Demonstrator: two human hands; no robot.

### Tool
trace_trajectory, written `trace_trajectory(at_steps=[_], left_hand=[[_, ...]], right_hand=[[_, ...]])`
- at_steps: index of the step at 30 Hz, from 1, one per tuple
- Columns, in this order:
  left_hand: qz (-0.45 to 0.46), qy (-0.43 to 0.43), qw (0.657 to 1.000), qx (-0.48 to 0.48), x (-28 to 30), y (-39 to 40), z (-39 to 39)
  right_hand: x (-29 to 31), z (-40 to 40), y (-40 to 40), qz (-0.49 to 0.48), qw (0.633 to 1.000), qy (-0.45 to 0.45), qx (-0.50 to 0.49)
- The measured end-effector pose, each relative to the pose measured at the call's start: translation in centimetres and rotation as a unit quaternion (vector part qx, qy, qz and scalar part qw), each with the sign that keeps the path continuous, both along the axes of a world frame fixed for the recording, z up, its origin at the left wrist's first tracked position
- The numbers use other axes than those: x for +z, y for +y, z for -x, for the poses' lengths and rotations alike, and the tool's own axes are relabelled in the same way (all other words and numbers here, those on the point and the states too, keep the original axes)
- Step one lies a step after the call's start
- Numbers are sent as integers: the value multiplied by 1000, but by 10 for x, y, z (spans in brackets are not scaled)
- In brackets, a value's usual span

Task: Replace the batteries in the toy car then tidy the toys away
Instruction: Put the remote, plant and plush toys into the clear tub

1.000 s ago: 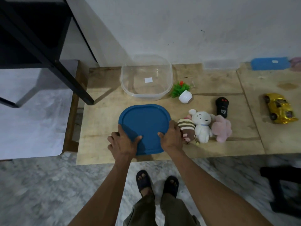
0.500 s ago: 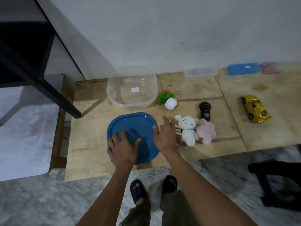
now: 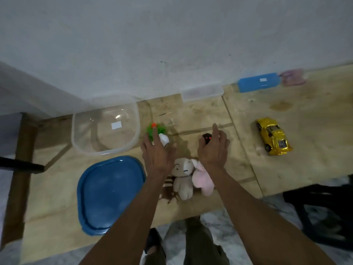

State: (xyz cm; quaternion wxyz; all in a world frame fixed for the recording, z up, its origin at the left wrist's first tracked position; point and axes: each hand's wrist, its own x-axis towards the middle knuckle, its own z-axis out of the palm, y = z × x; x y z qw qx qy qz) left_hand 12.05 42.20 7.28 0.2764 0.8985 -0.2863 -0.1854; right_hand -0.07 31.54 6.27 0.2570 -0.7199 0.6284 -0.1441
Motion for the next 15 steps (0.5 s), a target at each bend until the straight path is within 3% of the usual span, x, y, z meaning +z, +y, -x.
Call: trace_trajectory(at_steps=[6, 12, 15], left_hand=[[-32, 35, 996, 76, -29, -40, -3], [-76, 31, 993, 84, -43, -55, -12], [-45, 16, 997, 54, -44, -56, -12]], right_hand=[[-35, 0, -25, -61, 994, 58, 65], [-54, 0, -31, -13, 992, 82, 98], [-61, 2, -32, 10, 993, 70, 96]])
